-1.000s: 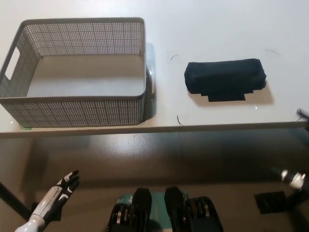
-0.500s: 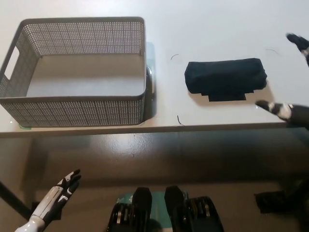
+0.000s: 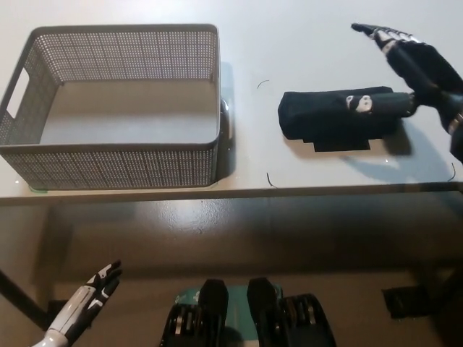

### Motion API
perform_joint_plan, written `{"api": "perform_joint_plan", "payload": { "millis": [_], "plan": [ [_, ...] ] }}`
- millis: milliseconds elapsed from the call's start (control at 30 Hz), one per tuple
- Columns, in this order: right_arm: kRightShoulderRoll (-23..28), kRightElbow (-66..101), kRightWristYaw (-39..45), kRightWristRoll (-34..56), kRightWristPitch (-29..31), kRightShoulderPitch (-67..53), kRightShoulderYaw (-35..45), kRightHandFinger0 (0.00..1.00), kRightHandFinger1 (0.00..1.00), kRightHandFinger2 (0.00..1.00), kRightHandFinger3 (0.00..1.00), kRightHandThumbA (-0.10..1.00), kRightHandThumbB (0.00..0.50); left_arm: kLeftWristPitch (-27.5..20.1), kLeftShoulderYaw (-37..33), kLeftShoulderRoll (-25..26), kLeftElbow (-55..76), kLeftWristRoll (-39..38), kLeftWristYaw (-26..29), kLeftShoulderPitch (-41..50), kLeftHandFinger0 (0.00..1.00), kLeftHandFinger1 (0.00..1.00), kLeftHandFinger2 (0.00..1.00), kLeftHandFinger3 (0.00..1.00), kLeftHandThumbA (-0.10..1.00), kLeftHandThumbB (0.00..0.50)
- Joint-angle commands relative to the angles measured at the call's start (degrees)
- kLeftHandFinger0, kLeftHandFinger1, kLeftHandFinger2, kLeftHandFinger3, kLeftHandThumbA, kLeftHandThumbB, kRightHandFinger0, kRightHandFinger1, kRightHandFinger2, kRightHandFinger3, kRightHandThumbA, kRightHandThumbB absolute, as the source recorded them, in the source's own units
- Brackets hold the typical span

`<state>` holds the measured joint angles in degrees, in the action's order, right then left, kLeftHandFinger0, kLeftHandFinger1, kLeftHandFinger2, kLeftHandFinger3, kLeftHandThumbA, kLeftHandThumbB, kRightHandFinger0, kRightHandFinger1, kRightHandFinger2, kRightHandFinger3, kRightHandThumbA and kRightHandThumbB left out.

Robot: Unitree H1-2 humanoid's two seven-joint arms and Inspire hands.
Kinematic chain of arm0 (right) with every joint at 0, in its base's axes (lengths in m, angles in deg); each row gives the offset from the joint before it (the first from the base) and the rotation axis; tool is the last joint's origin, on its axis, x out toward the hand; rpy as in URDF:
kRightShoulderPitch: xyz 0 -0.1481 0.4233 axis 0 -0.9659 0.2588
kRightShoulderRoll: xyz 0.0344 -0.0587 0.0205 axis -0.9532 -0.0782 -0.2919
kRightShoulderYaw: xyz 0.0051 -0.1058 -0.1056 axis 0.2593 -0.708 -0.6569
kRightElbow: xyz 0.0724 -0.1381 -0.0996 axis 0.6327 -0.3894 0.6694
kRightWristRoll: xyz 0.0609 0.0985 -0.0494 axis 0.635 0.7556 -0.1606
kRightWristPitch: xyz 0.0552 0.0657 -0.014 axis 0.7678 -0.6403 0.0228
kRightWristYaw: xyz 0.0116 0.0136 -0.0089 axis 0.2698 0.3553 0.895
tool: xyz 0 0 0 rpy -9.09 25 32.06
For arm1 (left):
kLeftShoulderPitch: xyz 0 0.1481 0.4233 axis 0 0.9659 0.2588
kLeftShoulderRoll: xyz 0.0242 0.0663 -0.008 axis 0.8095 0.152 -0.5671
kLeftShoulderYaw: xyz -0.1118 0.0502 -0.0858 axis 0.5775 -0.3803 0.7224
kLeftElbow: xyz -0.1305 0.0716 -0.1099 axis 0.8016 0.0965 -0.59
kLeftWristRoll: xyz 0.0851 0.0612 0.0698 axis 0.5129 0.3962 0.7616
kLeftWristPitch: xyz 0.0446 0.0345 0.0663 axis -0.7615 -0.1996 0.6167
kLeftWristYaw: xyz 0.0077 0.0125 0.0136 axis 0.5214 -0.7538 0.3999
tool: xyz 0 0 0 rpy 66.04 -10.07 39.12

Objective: Use the right hand to pick up the pencil case on the right hand side and put it into a grey container on the left side

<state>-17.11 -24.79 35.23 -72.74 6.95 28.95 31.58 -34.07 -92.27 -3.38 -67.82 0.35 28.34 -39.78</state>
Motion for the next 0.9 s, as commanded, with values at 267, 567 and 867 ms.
{"api": "perform_joint_plan", "payload": {
  "millis": [267,567,867],
  "plan": [
    [-0.48,-27.60,4.58,-6.11,2.60,19.87,-9.19,1.00,1.00,1.00,1.00,0.84,0.500,-3.33,0.07,0.70,1.54,0.85,-0.41,1.19,1.00,1.00,1.00,1.00,1.00,0.394],
    [-2.85,-39.07,2.45,-5.30,5.82,23.02,-11.97,1.00,1.00,1.00,1.00,0.81,0.500,-3.43,-0.11,0.66,1.72,1.72,-0.23,1.33,1.00,1.00,1.00,1.00,1.00,0.380],
    [-4.95,-47.15,1.60,-4.72,8.37,26.21,-11.88,1.00,1.00,1.00,1.00,0.78,0.500,-3.56,-0.08,0.60,1.17,1.87,-0.36,0.55,1.00,1.00,1.00,1.00,1.00,0.363]
  ]
}}
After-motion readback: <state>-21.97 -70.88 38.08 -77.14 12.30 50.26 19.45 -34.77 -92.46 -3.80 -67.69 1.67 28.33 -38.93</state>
